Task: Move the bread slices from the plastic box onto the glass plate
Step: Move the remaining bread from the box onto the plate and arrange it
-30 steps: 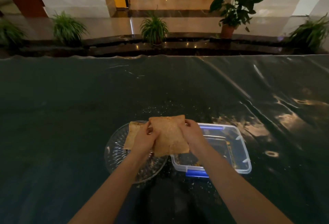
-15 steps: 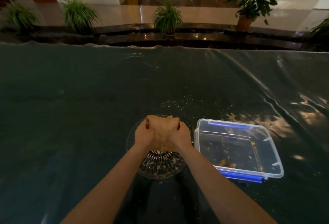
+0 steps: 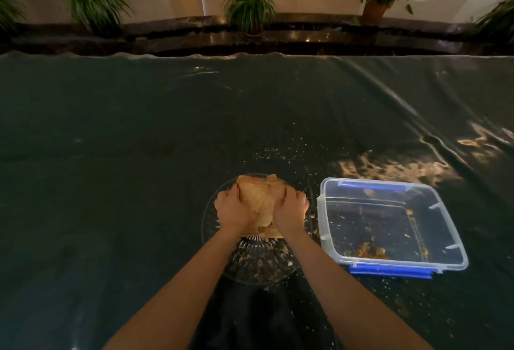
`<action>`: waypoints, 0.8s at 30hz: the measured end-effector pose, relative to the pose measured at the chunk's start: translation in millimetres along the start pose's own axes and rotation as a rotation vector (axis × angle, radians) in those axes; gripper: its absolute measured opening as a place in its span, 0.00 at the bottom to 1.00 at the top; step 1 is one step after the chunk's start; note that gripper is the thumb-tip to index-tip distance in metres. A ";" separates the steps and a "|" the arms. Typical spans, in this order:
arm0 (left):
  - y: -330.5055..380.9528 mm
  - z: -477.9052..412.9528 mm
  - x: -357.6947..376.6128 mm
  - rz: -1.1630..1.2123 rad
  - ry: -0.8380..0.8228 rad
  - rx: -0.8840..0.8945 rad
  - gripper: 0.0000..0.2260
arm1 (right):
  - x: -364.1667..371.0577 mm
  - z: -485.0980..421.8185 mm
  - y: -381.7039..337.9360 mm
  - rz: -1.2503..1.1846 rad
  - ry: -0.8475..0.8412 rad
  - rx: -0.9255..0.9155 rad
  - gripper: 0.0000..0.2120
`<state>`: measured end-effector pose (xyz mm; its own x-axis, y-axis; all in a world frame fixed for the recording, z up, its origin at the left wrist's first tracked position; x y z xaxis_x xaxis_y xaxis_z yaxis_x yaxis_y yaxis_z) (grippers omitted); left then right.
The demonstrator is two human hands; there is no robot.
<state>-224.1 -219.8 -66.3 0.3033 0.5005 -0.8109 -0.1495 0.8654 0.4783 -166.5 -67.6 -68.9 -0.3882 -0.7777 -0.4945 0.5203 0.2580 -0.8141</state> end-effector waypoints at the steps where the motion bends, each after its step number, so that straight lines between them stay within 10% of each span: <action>1: -2.5 -1.9 1.7 -0.002 -0.012 -0.013 0.21 | 1.0 -0.7 1.3 -0.001 -0.003 -0.001 0.20; 24: -13.3 -8.6 26.3 0.509 -0.282 -0.049 0.29 | 25.8 -15.3 12.6 -0.340 -0.176 0.022 0.25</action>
<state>-222.2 -218.0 -96.9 0.4198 0.8340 -0.3581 -0.3840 0.5207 0.7625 -181.6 -75.7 -96.5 -0.4057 -0.9039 -0.1358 0.4014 -0.0427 -0.9149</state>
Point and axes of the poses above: each hand's wrist, its own z-axis away from the middle knuckle, its own x-axis out of the palm, y = z × x, the point moved 9 cm from there along -z, towards the middle knuckle, and after that the axes turned 13 degrees about -z, right-handed, at the moved point
